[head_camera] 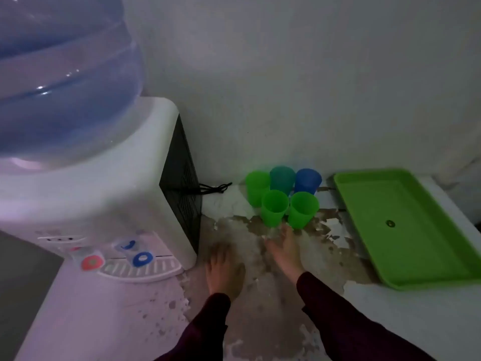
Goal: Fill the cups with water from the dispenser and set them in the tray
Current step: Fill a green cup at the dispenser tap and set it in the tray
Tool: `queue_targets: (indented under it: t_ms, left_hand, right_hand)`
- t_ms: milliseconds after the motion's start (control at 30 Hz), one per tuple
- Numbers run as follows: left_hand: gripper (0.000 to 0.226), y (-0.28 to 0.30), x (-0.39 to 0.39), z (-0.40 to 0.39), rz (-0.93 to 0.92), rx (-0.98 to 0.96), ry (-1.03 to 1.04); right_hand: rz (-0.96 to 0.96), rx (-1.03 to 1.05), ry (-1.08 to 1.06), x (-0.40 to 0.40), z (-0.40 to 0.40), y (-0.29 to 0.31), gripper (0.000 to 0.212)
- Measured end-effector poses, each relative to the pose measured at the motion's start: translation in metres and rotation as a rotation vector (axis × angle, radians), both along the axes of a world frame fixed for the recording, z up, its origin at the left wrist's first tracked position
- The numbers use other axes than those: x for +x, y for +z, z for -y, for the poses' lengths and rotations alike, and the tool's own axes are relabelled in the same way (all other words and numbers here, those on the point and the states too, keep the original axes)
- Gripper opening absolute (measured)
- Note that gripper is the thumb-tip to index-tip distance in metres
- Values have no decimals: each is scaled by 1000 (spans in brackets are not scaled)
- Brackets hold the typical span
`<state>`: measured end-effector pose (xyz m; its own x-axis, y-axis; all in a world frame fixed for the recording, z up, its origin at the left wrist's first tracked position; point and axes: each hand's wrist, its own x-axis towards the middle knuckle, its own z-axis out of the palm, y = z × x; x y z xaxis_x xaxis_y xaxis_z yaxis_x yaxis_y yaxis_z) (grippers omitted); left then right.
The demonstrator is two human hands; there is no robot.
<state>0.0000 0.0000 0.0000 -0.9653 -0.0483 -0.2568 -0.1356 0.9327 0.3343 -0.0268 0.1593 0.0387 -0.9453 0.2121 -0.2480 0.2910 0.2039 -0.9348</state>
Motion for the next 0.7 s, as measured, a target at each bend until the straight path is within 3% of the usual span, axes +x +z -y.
queue_targets:
  t_ms: [100,233,433,700]
  left_hand:
    - [67,-13,7,1,-13,-69,-25]
    - [66,-25,11,5,-71,-51,-44]
    - [65,-29,14,4,-113,2,-15]
    - [65,-26,11,7,-83,-22,-14]
  right_hand:
    - [9,-119,-128,-23,9,2,78]
    - [-44,-182,-229,-51,17,-3,74]
    - [-103,-182,-365,-69,22,-19,51]
    - [-176,-13,-231,-54,21,-24,49]
